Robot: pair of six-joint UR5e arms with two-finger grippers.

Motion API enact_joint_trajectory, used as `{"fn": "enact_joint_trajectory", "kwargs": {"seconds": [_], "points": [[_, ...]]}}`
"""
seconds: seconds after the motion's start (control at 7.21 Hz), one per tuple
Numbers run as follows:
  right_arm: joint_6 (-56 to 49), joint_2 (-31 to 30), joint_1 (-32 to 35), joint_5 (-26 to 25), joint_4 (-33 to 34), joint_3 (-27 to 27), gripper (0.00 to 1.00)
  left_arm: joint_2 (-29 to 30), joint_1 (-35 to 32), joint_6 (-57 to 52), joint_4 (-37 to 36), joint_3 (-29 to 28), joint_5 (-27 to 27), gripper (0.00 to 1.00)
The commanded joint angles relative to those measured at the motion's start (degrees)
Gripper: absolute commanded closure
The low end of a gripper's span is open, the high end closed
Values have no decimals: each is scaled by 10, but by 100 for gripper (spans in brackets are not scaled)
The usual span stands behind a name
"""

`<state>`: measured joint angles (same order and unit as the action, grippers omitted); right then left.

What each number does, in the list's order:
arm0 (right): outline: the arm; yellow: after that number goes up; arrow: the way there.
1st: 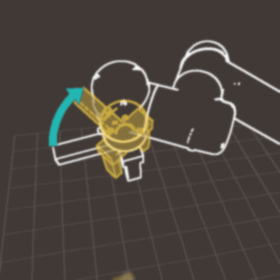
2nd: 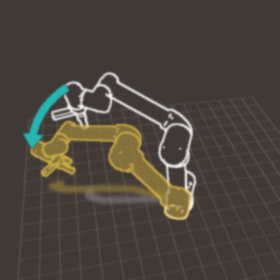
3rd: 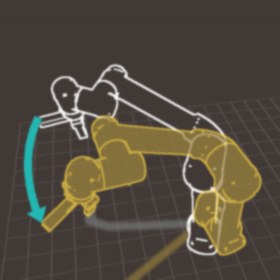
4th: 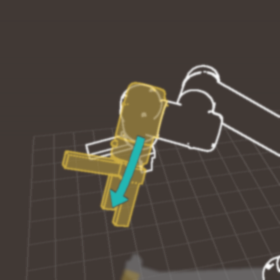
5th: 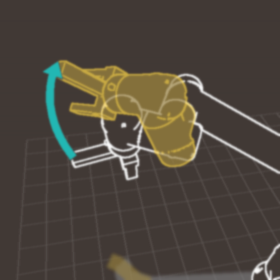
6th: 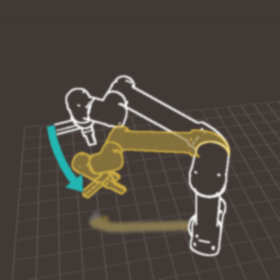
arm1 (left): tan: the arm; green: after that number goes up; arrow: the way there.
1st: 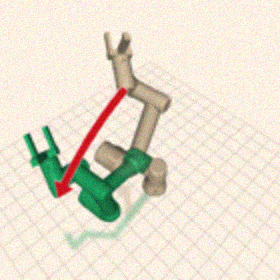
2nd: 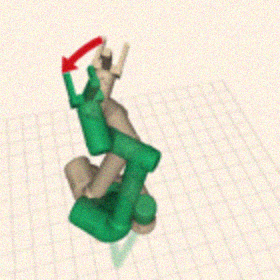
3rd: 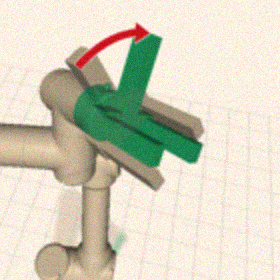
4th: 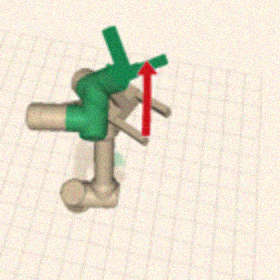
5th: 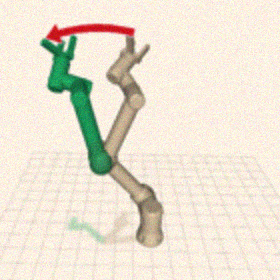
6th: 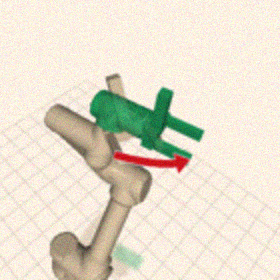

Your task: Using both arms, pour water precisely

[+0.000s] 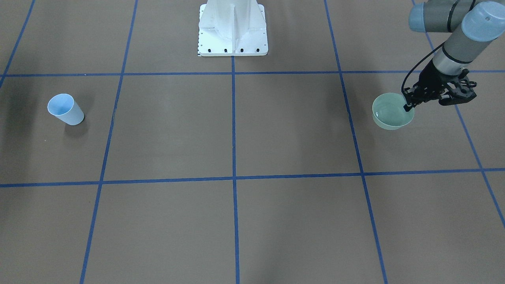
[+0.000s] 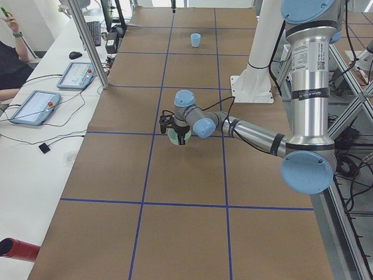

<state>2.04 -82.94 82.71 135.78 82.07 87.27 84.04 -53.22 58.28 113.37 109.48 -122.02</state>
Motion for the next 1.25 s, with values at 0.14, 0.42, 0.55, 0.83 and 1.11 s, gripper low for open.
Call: {"fn": "enact_joint_trajectory", "kwargs": {"seconds": [0.14, 0.42, 0.55, 0.83, 1.11], "points": [[1, 3, 0, 0, 0, 0, 1, -9, -54, -130, 10, -56, -29, 100], [1, 4, 0, -1, -1, 0, 1, -10, -83, -191, 20, -100, -40, 100], [0, 4, 0, 0, -1, 1, 1, -10, -85, -189, 45, -125, -40, 82], [1, 5, 0, -1, -1, -1, 1, -5, -83, -186, 116, -182, -39, 81], [-1, 6, 0, 0, -1, 0, 1, -1, -85, -190, 118, -180, -53, 1]]}}
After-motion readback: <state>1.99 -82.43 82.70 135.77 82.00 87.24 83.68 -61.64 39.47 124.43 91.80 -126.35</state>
